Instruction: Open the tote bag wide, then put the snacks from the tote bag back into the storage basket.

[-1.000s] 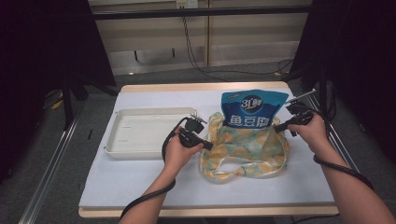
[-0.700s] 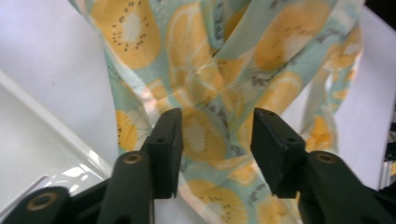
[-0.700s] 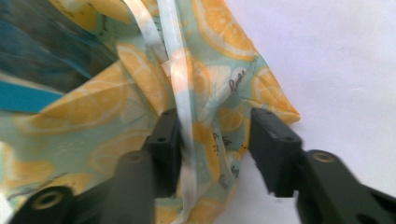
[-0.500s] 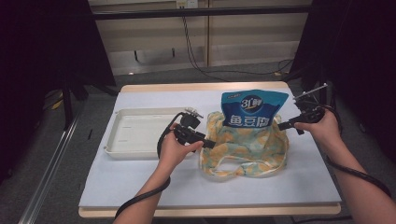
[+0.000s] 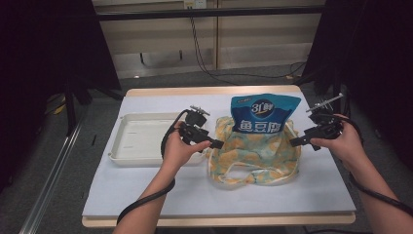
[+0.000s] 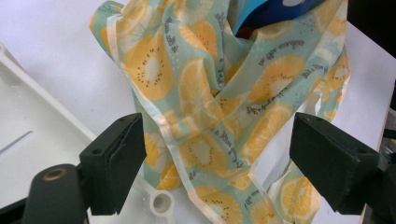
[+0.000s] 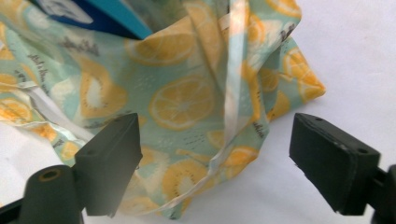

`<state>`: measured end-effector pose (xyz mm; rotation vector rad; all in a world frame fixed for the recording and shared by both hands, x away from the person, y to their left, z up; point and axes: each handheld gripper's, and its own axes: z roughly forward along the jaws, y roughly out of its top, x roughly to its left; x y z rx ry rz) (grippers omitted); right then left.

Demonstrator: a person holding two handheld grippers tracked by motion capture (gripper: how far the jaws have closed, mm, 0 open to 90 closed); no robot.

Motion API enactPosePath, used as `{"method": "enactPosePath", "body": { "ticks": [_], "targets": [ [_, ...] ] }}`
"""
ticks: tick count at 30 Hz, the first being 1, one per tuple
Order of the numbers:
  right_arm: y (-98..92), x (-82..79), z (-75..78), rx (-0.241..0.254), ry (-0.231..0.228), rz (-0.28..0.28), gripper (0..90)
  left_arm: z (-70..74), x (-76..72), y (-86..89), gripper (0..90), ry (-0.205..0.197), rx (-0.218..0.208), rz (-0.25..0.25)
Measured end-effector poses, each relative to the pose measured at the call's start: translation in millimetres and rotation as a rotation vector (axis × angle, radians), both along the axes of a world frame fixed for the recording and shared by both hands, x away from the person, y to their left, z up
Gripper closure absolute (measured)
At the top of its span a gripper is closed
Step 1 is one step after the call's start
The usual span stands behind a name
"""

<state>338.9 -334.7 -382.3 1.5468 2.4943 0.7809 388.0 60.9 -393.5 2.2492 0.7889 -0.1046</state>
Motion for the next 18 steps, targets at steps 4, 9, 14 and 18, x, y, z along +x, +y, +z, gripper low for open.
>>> {"method": "enactPosePath", "body": {
  "ticks": [4, 9, 14, 18],
  "targets": [
    [1.8, -9.4, 1.7, 0.006, -0.027, 0.004, 10.7, 4.4, 0.6, -1.1, 18.1, -0.004, -0.006, 0.007],
    [2.7, -19.1, 1.1, -0.002, -0.045, 0.016, 9.3, 10.7, 2.2, -1.8, 18.1, -0.007, -0.024, 0.012],
    [5.7, -26.0, -5.0, 0.007, -0.025, 0.013, 8.9, 17.6, 4.5, -2.4, 15.9, -0.014, -0.037, 0.005],
    [7.7, -29.7, -8.4, -0.012, -0.04, 0.019, 8.9, 22.7, 5.1, -3.6, 15.9, -0.024, -0.02, -0.006]
  ]
}}
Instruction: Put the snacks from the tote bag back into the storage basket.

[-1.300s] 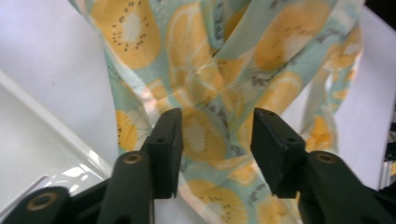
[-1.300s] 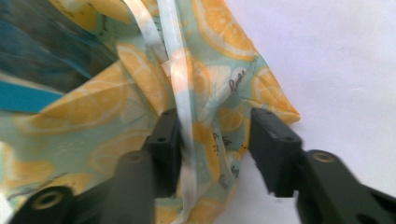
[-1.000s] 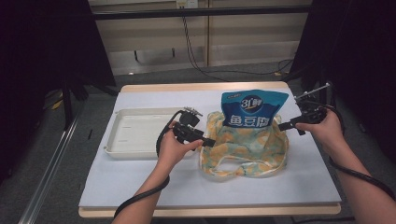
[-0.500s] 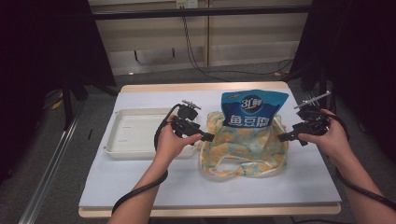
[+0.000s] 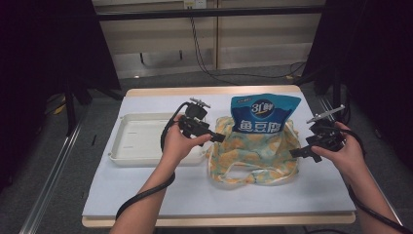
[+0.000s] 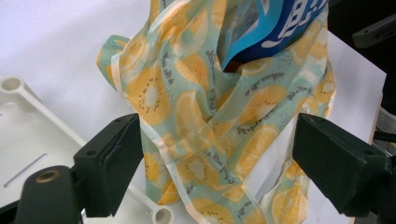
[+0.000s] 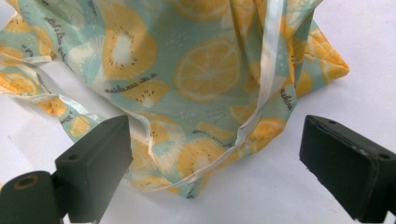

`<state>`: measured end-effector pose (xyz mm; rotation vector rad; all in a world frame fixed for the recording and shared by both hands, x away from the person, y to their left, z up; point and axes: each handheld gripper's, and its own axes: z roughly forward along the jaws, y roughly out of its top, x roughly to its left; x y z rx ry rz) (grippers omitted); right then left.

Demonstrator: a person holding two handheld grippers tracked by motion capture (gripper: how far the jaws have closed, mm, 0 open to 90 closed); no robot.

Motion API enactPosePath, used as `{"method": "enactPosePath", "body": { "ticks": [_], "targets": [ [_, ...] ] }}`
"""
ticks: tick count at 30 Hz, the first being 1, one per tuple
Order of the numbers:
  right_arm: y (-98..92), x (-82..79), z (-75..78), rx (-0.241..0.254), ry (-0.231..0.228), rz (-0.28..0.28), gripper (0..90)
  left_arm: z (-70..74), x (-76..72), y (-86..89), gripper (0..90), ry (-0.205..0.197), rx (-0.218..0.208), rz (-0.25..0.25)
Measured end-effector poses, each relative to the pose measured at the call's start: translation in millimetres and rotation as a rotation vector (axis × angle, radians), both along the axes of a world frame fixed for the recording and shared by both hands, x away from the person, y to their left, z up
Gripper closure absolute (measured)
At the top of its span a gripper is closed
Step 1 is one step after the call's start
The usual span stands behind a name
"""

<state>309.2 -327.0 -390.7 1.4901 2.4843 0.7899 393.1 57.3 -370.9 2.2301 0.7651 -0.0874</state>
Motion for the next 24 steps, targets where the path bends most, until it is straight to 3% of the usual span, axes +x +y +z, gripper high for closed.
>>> {"method": "enactPosePath", "body": {
  "ticks": [6, 10, 11, 13, 16, 24],
  "targets": [
    [3.2, -9.1, -0.5, -0.043, 0.001, 0.005, 10.0, 5.8, 2.7, -1.7, 14.8, -0.002, -0.002, -0.016],
    [6.2, -15.0, -4.4, -0.012, -0.007, 0.002, 10.1, 7.6, 3.5, -5.0, 14.3, 0.007, -0.015, -0.013],
    [7.7, -16.1, -5.8, -0.021, -0.008, 0.008, 10.1, 9.1, 4.9, -4.3, 14.1, -0.002, 0.008, -0.037],
    [11.0, -19.0, -7.6, -0.037, 0.005, 0.012, 10.4, 10.7, 5.0, -6.7, 13.8, 0.006, -0.023, -0.028],
    [14.1, -20.6, -7.3, -0.052, 0.023, 0.039, 10.3, 16.0, 7.3, -8.3, 13.2, -0.002, -0.011, -0.043],
    [11.9, -23.9, -9.5, -0.042, 0.001, 0.04, 10.2, 33.8, 12.6, -15.2, 12.5, -0.021, -0.005, -0.068]
  ]
}}
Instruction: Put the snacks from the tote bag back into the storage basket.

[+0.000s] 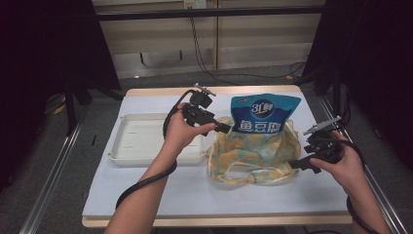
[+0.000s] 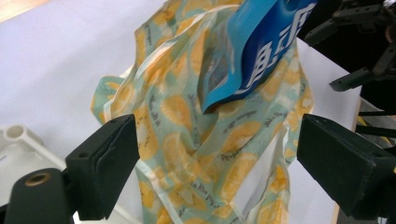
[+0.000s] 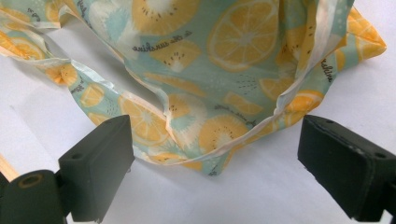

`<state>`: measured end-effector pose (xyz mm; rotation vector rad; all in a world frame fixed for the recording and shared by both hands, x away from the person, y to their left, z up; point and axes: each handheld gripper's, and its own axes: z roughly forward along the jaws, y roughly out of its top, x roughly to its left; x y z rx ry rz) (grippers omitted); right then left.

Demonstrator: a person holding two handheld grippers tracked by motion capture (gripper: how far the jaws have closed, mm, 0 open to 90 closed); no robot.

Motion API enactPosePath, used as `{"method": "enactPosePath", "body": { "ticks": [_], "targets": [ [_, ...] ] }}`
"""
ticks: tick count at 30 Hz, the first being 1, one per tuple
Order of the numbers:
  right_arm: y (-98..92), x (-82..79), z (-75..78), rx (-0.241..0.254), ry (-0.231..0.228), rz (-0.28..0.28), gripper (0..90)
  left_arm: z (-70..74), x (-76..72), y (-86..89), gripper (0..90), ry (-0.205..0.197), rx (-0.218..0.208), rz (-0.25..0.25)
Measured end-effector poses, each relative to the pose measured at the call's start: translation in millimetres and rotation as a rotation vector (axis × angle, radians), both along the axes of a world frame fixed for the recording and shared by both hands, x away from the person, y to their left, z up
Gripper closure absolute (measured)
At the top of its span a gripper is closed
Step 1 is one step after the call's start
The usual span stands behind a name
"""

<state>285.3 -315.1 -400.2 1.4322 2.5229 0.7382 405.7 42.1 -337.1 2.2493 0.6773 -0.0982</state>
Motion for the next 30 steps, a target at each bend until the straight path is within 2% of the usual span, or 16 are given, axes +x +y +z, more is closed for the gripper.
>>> {"method": "enactPosePath", "body": {
  "ticks": [2, 3, 5, 10, 15, 16, 18, 20, 25, 30],
  "targets": [
    [0.3, -0.6, -0.1, 0.007, 0.013, 0.002, 10.2, 4.3, 0.8, -2.8, 12.5, -0.002, -0.011, -0.008],
    [0.2, -0.1, -0.8, 0.019, 0.005, 0.005, 10.2, 6.4, 1.2, -4.4, 12.5, -0.003, -0.019, -0.012],
    [0.5, -0.5, -0.5, 0.035, 0.012, 0.007, 10.2, 10.8, 2.1, -7.0, 12.6, -0.009, -0.014, -0.016],
    [1.3, -0.4, -0.1, 0.036, 0.004, 0.024, 10.2, 20.7, 6.2, -13.3, 12.5, -0.024, -0.028, -0.027],
    [0.7, -0.9, 0.6, 0.041, 0.006, 0.014, 10.2, 28.7, 8.8, -20.4, 12.7, -0.049, -0.046, -0.041],
    [0.5, -1.1, 0.5, 0.04, 0.004, 0.016, 10.2, 29.1, 9.3, -21.9, 12.8, -0.052, -0.054, -0.04],
    [-0.2, -1.2, 0.6, 0.047, 0.002, 0.02, 10.2, 30.3, 11.4, -24.0, 13.0, -0.05, -0.045, -0.046],
    [-0.6, -1.3, 0.4, 0.062, 0.003, 0.026, 10.3, 29.5, 13.5, -26.6, 13.1, -0.047, -0.061, -0.045],
    [-0.6, -1.6, 0.4, 0.065, 0.007, 0.025, 10.3, 30.6, 17.9, -32.0, 13.9, -0.069, -0.058, -0.049],
    [-2.2, -1.6, 0.9, 0.064, -0.006, 0.027, 10.3, 30.5, 21.1, -38.5, 15.7, -0.057, -0.075, -0.069]
  ]
}}
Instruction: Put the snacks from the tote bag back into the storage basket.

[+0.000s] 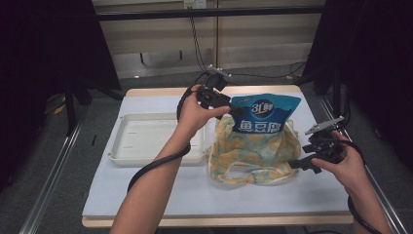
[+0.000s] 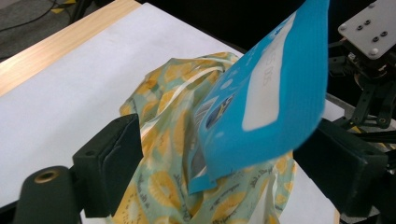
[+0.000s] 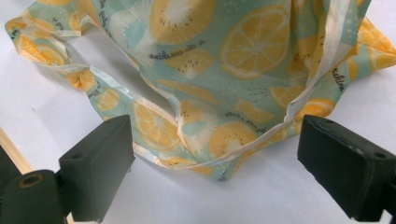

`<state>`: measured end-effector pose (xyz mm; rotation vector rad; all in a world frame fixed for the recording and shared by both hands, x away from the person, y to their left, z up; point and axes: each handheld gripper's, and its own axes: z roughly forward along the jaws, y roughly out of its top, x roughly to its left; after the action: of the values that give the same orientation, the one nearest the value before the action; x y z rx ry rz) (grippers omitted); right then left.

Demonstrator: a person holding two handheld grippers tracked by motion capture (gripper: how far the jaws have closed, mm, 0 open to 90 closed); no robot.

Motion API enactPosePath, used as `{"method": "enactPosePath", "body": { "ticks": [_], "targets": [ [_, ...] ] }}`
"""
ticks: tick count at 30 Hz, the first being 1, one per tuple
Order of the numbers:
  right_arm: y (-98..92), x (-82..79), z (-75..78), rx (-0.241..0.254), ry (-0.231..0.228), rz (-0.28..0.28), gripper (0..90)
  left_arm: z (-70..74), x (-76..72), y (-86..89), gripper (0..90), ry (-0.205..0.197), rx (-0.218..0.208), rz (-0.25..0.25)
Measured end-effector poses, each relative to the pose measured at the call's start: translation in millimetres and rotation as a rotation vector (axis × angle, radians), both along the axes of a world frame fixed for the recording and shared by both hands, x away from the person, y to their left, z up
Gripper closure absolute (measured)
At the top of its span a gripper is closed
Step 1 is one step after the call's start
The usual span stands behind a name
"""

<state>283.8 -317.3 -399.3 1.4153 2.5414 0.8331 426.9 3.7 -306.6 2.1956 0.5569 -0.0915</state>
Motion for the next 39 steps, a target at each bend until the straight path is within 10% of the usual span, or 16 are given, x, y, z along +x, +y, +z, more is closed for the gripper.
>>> {"method": "enactPosePath", "body": {
  "ticks": [23, 39],
  "targets": [
    [-3.5, 0.1, -1.8, 0.034, -0.006, 0.016, 10.8, -5.0, 7.9, -34.7, 42.3, -0.025, -0.06, -0.095],
    [-0.3, 0.3, -4.0, 0.039, 0.011, 0.022, 11.6, -1.0, 4.3, -45.5, 90.0, -0.063, -0.04, -0.177]
  ]
}}
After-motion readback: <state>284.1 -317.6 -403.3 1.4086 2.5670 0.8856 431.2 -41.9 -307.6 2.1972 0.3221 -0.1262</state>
